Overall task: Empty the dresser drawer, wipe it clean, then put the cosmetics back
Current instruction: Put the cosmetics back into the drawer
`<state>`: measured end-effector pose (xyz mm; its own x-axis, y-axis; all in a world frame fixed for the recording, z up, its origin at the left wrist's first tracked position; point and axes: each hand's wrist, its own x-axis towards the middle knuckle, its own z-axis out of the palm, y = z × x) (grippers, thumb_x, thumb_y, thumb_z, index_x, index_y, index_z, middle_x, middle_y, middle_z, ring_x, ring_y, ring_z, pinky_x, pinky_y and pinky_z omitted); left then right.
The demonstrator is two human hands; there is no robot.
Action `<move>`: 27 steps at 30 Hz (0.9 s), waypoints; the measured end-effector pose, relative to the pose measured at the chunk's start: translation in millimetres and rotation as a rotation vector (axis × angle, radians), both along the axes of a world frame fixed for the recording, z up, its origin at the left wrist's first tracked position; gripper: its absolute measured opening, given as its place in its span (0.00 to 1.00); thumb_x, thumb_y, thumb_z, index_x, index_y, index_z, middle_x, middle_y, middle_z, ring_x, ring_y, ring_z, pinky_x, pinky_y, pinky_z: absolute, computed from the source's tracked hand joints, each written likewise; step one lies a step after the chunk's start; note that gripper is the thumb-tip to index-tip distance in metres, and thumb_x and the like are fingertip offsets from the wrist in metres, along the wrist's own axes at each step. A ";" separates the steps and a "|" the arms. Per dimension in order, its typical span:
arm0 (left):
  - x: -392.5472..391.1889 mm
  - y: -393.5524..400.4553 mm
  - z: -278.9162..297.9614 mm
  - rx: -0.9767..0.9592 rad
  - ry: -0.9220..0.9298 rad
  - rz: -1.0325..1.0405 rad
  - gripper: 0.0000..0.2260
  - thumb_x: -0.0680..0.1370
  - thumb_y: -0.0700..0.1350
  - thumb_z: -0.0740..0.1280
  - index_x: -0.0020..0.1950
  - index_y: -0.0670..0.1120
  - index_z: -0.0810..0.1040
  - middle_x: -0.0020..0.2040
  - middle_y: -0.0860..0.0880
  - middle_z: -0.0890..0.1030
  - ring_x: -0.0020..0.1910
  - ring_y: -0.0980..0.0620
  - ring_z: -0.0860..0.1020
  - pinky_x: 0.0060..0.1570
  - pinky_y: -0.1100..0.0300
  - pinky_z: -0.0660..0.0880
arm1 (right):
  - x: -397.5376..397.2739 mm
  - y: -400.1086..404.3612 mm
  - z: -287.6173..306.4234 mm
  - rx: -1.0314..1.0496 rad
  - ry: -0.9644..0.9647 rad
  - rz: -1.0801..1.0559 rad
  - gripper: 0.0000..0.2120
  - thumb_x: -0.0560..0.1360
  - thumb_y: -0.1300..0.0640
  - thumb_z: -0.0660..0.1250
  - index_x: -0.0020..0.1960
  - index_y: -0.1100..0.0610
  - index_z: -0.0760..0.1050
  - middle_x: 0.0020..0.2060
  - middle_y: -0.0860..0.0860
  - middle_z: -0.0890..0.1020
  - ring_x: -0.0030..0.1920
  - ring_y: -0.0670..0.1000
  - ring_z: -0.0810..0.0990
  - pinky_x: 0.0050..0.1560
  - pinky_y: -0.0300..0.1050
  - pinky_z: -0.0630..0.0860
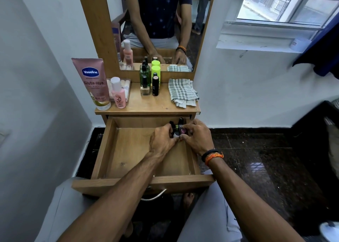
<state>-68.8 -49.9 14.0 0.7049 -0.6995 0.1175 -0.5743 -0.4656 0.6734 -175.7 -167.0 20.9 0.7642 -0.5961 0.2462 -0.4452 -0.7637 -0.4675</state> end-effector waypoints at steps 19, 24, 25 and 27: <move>12.8 14.6 25.3 -0.180 -0.040 0.164 0.04 0.72 0.47 0.70 0.39 0.50 0.76 0.32 0.55 0.77 0.32 0.57 0.76 0.29 0.60 0.73 | 2.0 8.2 16.4 -0.037 -0.214 -0.053 0.12 0.73 0.54 0.74 0.54 0.58 0.83 0.44 0.52 0.81 0.40 0.46 0.76 0.42 0.43 0.78; 37.1 9.1 50.5 -0.345 -0.052 0.206 0.03 0.77 0.44 0.69 0.44 0.46 0.77 0.38 0.51 0.79 0.37 0.53 0.78 0.35 0.55 0.78 | 32.6 13.7 44.2 -0.053 -0.388 -0.068 0.06 0.74 0.56 0.73 0.49 0.57 0.84 0.43 0.52 0.84 0.40 0.49 0.79 0.42 0.45 0.79; 42.2 7.5 55.6 -0.371 -0.062 0.216 0.03 0.76 0.43 0.69 0.44 0.45 0.77 0.39 0.50 0.79 0.38 0.53 0.78 0.37 0.56 0.78 | 41.6 14.3 50.2 -0.045 -0.404 -0.064 0.06 0.75 0.56 0.73 0.49 0.57 0.84 0.43 0.52 0.84 0.41 0.48 0.79 0.43 0.46 0.80; 51.4 4.0 63.8 -0.415 -0.092 0.238 0.01 0.76 0.42 0.68 0.46 0.45 0.78 0.42 0.50 0.79 0.41 0.52 0.77 0.38 0.58 0.77 | 59.5 14.3 60.9 -0.022 -0.420 -0.051 0.06 0.75 0.56 0.73 0.50 0.57 0.83 0.44 0.52 0.84 0.41 0.48 0.79 0.45 0.47 0.80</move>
